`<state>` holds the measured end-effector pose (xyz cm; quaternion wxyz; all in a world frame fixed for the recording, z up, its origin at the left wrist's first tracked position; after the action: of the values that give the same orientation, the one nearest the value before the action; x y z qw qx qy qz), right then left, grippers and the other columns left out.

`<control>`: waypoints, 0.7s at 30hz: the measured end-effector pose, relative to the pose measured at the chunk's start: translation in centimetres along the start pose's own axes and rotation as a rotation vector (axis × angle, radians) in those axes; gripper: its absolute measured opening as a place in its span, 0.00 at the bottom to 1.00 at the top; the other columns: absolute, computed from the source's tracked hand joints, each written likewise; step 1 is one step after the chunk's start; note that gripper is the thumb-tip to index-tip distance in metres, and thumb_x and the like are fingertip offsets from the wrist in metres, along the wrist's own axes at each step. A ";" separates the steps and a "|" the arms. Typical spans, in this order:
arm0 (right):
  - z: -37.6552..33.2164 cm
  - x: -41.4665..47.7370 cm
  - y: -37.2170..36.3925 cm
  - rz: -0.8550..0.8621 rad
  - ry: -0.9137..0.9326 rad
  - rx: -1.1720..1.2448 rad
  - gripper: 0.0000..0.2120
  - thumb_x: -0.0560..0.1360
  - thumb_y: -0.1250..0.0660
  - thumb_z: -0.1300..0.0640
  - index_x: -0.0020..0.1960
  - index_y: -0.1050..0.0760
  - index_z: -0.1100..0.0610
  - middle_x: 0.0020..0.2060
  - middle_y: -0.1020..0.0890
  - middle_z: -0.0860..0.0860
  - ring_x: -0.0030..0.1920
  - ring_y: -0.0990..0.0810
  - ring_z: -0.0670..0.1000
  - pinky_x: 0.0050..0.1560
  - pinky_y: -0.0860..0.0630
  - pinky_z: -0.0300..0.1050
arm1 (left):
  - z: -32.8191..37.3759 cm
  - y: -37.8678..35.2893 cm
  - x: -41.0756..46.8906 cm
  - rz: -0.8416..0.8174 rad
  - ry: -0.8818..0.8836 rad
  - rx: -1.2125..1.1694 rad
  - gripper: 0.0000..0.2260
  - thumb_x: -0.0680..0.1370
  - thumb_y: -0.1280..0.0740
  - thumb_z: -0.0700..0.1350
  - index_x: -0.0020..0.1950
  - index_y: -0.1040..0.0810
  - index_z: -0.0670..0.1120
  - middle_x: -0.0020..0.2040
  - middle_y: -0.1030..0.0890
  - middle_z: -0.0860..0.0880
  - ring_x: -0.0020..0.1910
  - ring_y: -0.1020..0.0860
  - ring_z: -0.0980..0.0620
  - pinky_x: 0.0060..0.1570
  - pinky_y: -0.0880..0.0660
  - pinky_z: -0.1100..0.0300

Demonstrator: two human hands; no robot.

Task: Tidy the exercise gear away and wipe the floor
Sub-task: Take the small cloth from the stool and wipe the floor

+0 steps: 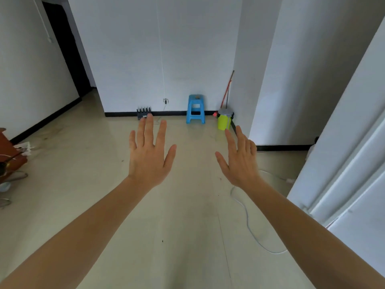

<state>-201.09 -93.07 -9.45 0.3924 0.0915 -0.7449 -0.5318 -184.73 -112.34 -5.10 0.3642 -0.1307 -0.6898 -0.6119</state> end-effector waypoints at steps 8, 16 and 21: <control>1.3 24.2 -13.2 -0.006 0.047 -0.033 0.34 0.80 0.52 0.37 0.80 0.52 0.53 0.79 0.51 0.59 0.76 0.40 0.63 0.74 0.42 0.62 | -9.1 -18.1 18.8 -0.016 0.001 -0.013 0.30 0.82 0.49 0.58 0.80 0.47 0.44 0.79 0.48 0.36 0.78 0.48 0.37 0.71 0.42 0.36; 7.5 45.4 -21.3 0.146 0.028 -0.006 0.32 0.80 0.45 0.40 0.79 0.47 0.53 0.78 0.45 0.61 0.73 0.37 0.63 0.71 0.39 0.62 | -11.7 -35.4 39.9 -0.061 -0.047 -0.064 0.29 0.83 0.50 0.58 0.80 0.48 0.45 0.79 0.50 0.37 0.78 0.49 0.38 0.72 0.42 0.37; 14.2 59.6 -29.7 0.204 0.014 0.000 0.32 0.81 0.46 0.40 0.80 0.47 0.54 0.79 0.48 0.60 0.75 0.40 0.62 0.73 0.43 0.61 | -12.6 -48.7 53.2 -0.034 -0.054 -0.078 0.30 0.83 0.51 0.60 0.81 0.52 0.47 0.80 0.53 0.40 0.79 0.53 0.40 0.73 0.45 0.38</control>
<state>-259.38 -128.30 -7.85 0.4498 0.0186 -0.7475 -0.4885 -248.18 -148.85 -6.56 0.3299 -0.1496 -0.6770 -0.6407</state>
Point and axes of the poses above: each hand's wrist, its own x-axis towards the middle knuckle, its own y-axis out of the back of the hand, z = x × y, the point moved 6 cm from there along x, towards the middle knuckle
